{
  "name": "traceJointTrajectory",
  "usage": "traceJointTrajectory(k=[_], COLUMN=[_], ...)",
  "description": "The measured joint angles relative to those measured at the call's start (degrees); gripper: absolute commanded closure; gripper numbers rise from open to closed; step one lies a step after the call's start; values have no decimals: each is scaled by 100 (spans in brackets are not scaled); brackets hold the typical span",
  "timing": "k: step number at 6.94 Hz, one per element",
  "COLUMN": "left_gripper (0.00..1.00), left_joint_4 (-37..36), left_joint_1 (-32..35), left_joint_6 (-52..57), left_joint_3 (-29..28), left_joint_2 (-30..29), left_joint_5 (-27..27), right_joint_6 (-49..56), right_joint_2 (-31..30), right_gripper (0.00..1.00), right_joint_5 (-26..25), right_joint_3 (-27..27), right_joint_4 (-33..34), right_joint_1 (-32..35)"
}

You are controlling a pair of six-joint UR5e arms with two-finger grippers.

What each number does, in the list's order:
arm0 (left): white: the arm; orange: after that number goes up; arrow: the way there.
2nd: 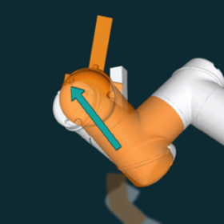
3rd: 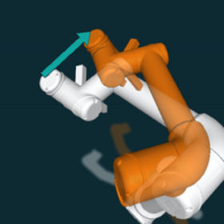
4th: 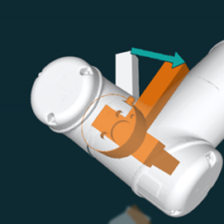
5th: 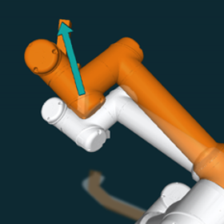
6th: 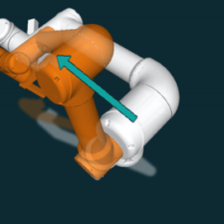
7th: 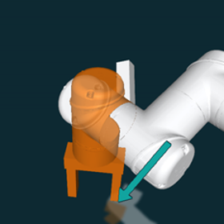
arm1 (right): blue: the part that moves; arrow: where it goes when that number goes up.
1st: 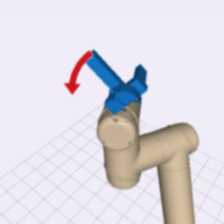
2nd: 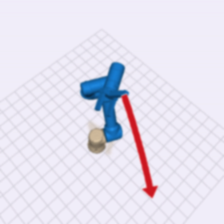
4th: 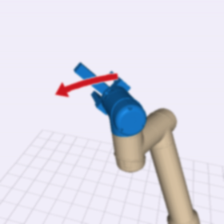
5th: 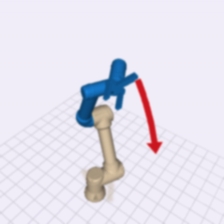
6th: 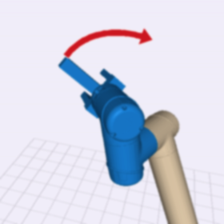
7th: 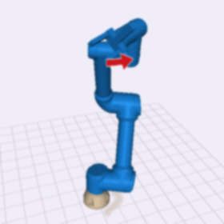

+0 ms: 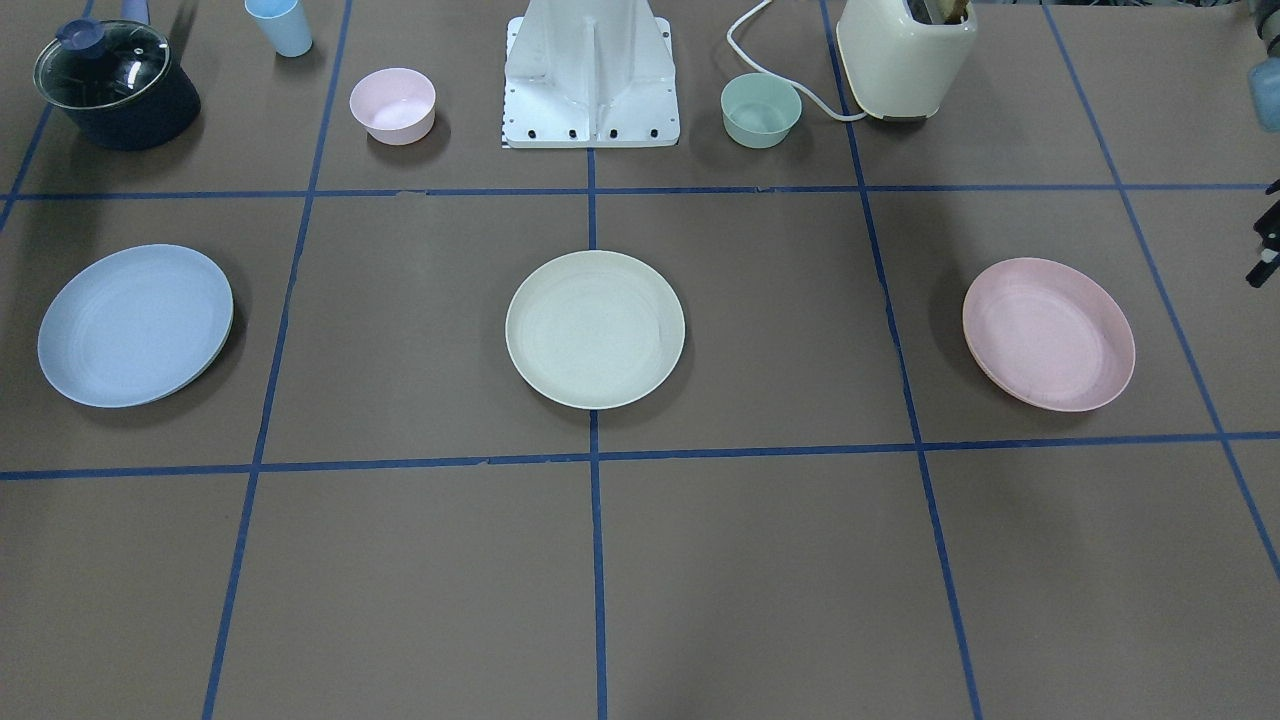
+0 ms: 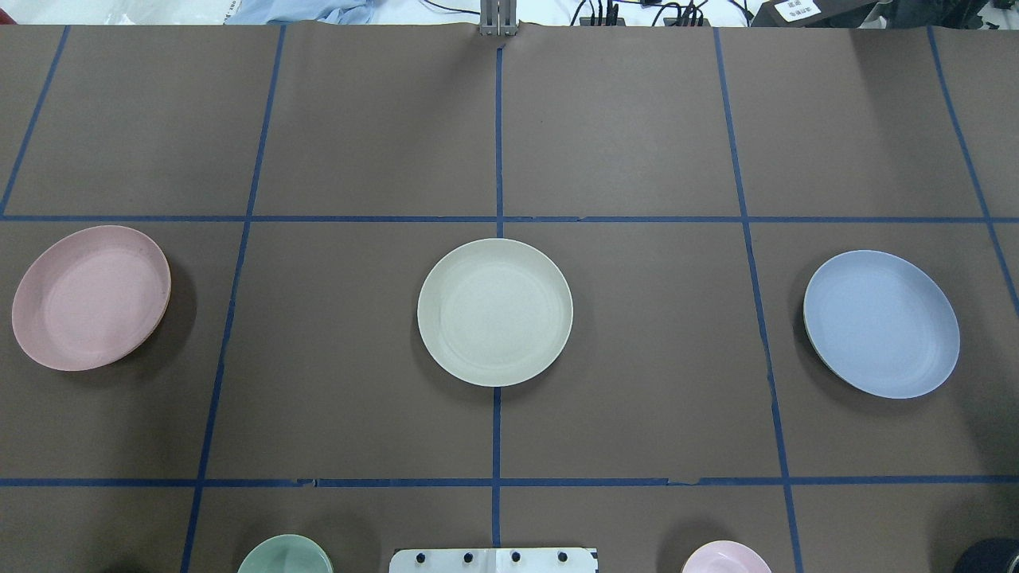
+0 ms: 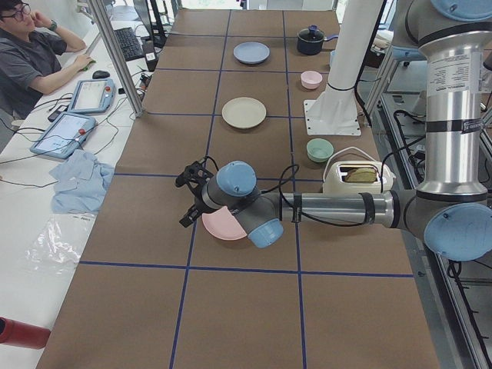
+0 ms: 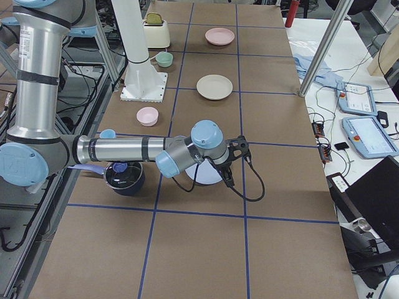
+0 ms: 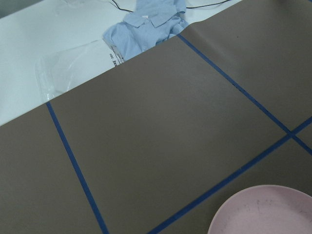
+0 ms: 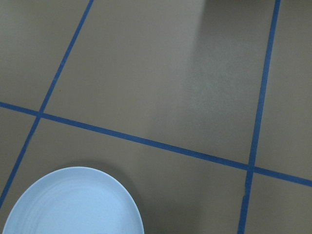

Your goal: Stack three plates with pink and blue

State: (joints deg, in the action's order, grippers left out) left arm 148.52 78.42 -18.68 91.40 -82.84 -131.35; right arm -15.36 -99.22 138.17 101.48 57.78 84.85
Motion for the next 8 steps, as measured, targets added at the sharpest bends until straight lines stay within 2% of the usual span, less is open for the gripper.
traceJointTrajectory(k=[1,3,6,8], left_gripper=[4,21,37,44], left_joint_4=[505,1328,1695,1885], left_joint_1=[-462,-981,-1807,-2003], left_joint_6=[-605,-1215,-2260,-2392], left_joint_3=[-234,-822,-1037,-1297], left_joint_2=[159,270,293,293], left_joint_5=[428,876,1522,1803], right_joint_6=[-238,-346,-316,-310], right_joint_2=[-27,-58,-101,-102], right_gripper=[0,0,0,0], right_joint_5=[-31,-43,-40,-50], right_joint_3=[-12,-27,-31,-38], right_joint_4=[-200,-313,-337,-338], right_joint_1=[-72,-105,-109,-109])
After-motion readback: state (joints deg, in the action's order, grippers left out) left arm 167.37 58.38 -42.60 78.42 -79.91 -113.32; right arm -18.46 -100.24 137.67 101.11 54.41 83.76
